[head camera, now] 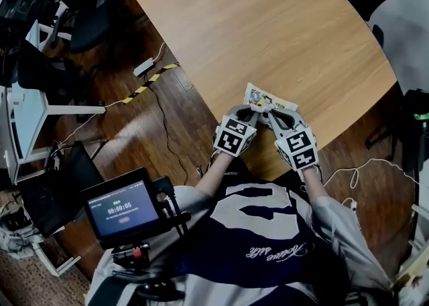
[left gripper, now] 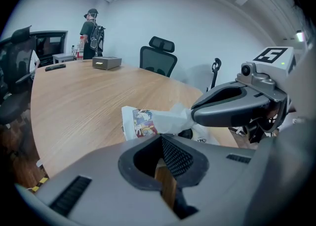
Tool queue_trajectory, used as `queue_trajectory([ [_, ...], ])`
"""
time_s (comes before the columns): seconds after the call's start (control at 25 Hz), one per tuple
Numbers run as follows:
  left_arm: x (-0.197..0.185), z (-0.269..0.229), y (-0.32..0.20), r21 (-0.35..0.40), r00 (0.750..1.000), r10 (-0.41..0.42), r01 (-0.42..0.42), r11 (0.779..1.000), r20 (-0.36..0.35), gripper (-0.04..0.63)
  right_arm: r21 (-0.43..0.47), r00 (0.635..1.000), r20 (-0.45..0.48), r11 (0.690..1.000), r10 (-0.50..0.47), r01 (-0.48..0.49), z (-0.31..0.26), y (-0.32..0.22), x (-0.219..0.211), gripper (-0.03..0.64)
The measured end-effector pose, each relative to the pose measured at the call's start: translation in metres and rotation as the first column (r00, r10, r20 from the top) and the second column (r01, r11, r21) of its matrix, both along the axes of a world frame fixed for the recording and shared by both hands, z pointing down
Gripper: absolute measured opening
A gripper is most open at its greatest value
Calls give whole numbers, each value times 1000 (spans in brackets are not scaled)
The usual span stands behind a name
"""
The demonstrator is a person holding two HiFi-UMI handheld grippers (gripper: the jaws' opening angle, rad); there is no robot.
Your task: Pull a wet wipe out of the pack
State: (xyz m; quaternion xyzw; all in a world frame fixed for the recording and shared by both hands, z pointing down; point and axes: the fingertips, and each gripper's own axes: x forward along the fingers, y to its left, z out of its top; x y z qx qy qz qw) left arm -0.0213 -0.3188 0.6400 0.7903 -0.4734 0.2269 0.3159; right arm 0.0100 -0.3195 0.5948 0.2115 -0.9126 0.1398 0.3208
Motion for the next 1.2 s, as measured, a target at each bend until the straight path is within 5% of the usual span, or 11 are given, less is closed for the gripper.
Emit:
queue_trajectory([
  [0.44,4,3,1,0,1000,18,-18,1000,7,3,25,999,31,999,42,-43,-15,4,12,5],
  [0.8,2,5,0,6,999,30,-30,1000,13,3,53,966,194,981,172,-185,-75,-15,30,5],
  [0.96,4,-3,0,63,996,76,-73,995,-47,3,56,955,198,970,223,-238,-83,-11,45,5],
  [1.2,-9,-24,0,108,987,39,-22,994,-158,3,66,929,220,945,298,-319,-89,4,58,5],
])
